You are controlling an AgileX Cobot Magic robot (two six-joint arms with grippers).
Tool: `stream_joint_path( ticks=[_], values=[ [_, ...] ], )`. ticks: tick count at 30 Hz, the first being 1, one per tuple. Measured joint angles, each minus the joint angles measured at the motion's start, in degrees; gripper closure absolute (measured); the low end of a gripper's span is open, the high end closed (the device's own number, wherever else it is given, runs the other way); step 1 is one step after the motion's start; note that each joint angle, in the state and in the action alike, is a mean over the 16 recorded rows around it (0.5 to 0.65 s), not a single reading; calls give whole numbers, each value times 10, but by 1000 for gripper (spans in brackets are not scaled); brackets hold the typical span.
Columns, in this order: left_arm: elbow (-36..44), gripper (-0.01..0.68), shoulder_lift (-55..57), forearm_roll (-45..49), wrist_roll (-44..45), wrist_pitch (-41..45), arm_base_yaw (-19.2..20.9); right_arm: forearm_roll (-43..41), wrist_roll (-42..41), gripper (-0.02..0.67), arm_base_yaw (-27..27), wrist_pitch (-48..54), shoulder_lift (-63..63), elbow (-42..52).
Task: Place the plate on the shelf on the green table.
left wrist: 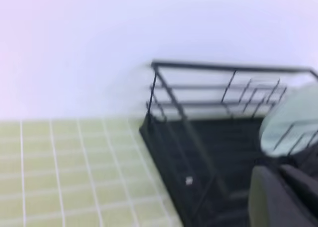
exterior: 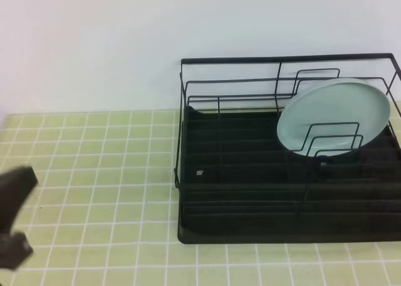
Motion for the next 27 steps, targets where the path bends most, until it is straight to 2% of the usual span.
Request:
stream_joint_path(
  ticks=[5, 11, 17, 27],
  values=[
    [45, 673, -10, -19, 12, -31, 0, 55, -16, 651, 0, -5, -57, 94],
    [59, 673, -8, -41, 17, -44, 0, 117, -12, 651, 0, -6, -85, 164],
    [60, 673, -7, -56, 17, -43, 0, 153, -11, 651, 0, -6, -88, 201],
    [63, 673, -28, -49, 19, -36, 10, 158, -11, 651, 0, -4, -88, 228]
  ],
)
